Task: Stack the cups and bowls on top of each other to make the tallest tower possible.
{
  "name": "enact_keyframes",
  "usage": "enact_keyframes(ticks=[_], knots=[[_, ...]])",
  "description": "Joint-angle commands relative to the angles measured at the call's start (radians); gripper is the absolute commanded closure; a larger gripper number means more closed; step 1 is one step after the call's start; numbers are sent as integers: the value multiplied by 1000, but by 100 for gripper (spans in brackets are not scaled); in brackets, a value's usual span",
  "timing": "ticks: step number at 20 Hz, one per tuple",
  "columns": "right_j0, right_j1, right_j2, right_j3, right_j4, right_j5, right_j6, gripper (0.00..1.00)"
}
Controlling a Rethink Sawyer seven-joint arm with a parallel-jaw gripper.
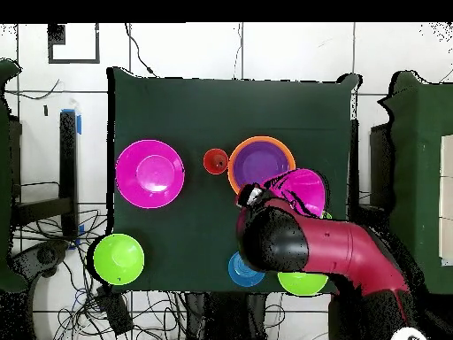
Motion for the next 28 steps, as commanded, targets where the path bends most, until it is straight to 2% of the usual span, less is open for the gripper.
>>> enact_keyframes(ticks=[1,6,13,16,19,22,23,26,28], knots=[[30,160,83,-141,-124,104,-195,100],[92,225,54,-248,-157,133,-127,100],[140,313,56,-373,-170,195,-142,100],[195,403,30,-480,-204,170,-112,100],[212,466,23,-550,-211,178,-115,100],[211,488,25,-575,-211,184,-131,100],[204,495,33,-579,-210,179,-151,0],[167,501,67,-556,-210,126,-186,0],[158,512,64,-557,-215,147,-200,0]])
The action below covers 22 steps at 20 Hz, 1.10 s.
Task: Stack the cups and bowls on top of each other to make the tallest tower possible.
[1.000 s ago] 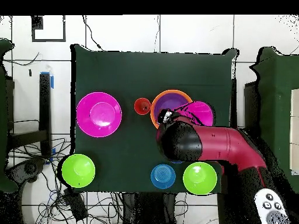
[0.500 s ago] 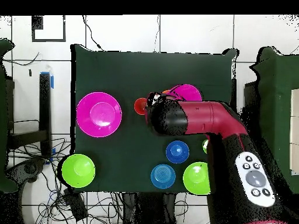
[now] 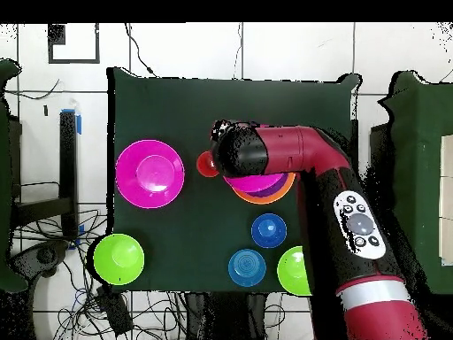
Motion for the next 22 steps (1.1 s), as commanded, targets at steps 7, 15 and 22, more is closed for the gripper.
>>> enact_keyframes(ticks=[7,15,22], knots=[[-53,19,38,20,-97,22,-184,0],[-91,-20,51,90,-129,1,-189,0],[-103,-29,47,124,-145,-22,-170,0]])
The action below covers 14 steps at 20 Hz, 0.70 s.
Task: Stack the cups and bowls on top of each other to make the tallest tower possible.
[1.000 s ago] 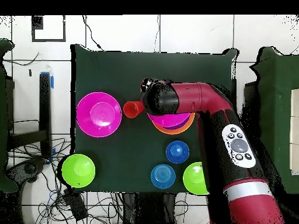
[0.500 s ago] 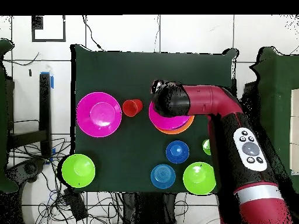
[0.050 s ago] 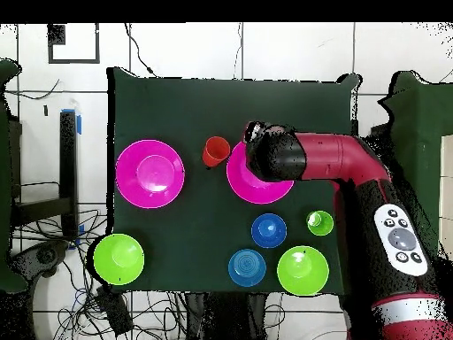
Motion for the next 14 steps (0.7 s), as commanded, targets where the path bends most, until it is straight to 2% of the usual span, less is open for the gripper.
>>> enact_keyframes(ticks=[1,14], knots=[[5,1,37,113,-107,-28,-166,0],[50,-22,2,113,-85,8,-94,0]])
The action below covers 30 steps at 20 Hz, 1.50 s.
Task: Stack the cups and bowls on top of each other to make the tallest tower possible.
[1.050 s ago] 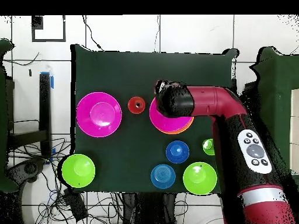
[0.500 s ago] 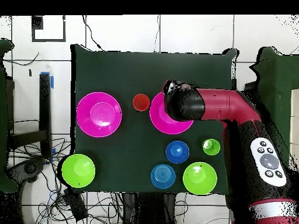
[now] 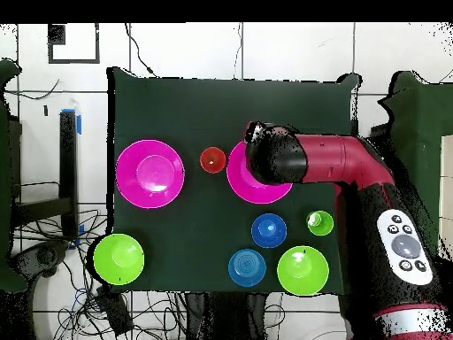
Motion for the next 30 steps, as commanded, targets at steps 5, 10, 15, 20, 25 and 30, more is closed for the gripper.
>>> enact_keyframes(ticks=[5,10,15,20,25,30], knots=[[57,2,1,108,-57,36,-73,0],[67,-34,-1,159,-26,46,-43,0],[62,-102,2,245,7,49,-21,0],[67,-158,-19,334,23,3,38,0],[66,-181,-34,400,23,-54,80,0],[70,-230,-12,510,52,-100,104,0]])
